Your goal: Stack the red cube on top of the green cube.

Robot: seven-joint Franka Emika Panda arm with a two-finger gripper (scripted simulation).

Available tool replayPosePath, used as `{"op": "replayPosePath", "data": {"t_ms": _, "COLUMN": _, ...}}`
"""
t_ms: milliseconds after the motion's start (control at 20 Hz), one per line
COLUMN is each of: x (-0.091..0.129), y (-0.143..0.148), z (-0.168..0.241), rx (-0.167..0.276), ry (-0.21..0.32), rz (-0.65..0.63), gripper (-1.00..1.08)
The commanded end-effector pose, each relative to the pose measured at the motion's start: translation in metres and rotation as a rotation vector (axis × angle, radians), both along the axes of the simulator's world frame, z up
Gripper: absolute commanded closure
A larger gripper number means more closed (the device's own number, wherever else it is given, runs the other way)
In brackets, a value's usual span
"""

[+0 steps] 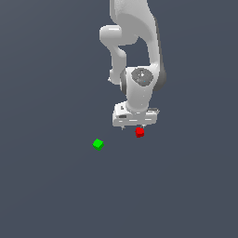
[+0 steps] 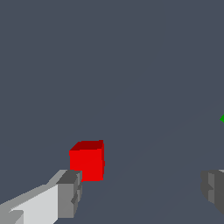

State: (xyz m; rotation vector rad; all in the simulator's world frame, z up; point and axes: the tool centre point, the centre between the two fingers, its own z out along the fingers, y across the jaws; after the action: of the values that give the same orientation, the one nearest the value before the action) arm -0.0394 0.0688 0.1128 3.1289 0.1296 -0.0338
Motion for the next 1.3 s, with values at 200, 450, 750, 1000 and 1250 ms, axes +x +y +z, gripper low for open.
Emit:
{"op": "replayPosePath", "data": {"t_ms": 200, "x": -0.02, "y": 0.035, "z": -0.029, "rx": 0.009, "ry": -0.014, "rz": 0.033, "gripper": -0.92}}
{"op": "replayPosePath", "data": {"t_ms": 450, "x": -0.027, "y": 0.049, "z": -0.042, "rx": 0.013, "ry": -0.02, "rz": 0.047, "gripper": -0.92}}
{"op": "replayPosePath", "data": {"t_ms": 750, "x": -0.028, "y": 0.051, "z": -0.044, "rx": 0.012, "ry": -0.022, "rz": 0.049, "gripper": -0.92}}
{"op": "replayPosePath", "data": {"t_ms": 1000, "x": -0.027, "y": 0.05, "z": -0.044, "rx": 0.012, "ry": -0.021, "rz": 0.048, "gripper": -0.92}}
{"op": "replayPosePath", "data": {"t_ms": 1250, "x": -0.027, "y": 0.05, "z": -0.055, "rx": 0.012, "ry": -0.021, "rz": 0.048, "gripper": -0.92}}
